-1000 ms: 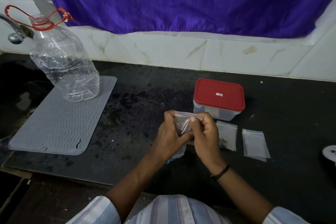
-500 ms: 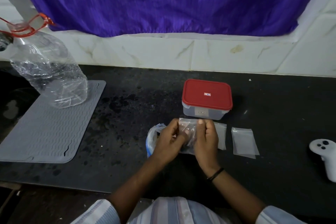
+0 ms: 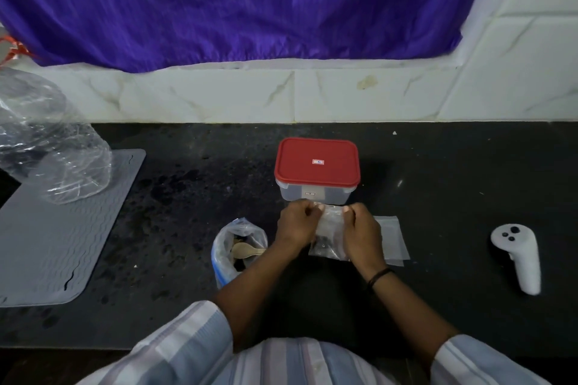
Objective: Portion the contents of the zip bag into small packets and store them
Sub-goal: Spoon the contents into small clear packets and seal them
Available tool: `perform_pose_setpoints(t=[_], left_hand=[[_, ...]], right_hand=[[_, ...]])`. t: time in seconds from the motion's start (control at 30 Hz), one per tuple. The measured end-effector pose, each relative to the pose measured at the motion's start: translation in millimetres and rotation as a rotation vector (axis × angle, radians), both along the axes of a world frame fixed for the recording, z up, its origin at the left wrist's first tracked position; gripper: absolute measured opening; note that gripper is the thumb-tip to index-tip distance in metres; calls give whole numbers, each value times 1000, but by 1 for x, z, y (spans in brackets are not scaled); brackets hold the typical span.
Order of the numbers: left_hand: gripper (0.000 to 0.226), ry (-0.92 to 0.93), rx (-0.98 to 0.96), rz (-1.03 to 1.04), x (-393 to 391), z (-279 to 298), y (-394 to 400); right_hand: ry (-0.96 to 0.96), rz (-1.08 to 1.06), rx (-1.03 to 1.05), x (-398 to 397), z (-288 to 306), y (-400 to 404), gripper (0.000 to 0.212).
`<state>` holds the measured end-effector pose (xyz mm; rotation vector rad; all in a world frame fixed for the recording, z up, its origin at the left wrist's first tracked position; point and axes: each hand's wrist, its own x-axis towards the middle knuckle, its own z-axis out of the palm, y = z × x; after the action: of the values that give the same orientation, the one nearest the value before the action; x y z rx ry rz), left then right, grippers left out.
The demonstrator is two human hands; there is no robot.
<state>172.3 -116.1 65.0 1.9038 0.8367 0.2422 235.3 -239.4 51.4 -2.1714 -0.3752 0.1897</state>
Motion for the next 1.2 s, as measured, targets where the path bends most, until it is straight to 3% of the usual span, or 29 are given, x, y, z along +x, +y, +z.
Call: perform_pose_setpoints(t=[0.17, 0.3, 0.47, 0.6, 0.73, 0.83, 1.0, 1.1, 1.2], left_hand=[[38, 151, 32, -28, 28, -10, -8], [25, 255, 137, -50, 37, -16, -11], [21, 291, 192, -43, 35, -23, -9], [25, 189, 304, -14, 28, -23, -9], [10, -30, 494, -53, 24, -16, -21], [7, -147, 555, -214, 29, -8, -38], [14, -221, 702, -591, 43, -16, -66], [19, -205, 742, -687, 49, -24, -75], [18, -183, 705, -709, 50, -30, -73]], right_hand=[[-83, 47, -304, 23, -8, -11, 27], [24, 76, -351, 29, -9, -16, 12], [-128, 170, -405, 31, -11, -24, 7], [-174, 61, -342, 41, -6, -40, 16], [-165, -52, -424, 52, -7, -74, 25], [-120, -59, -535, 56, -16, -91, 36], [-89, -100, -442, 57, -30, -99, 19], [-51, -153, -382, 56, -31, -97, 14], [-39, -183, -308, 56, -32, -98, 22]])
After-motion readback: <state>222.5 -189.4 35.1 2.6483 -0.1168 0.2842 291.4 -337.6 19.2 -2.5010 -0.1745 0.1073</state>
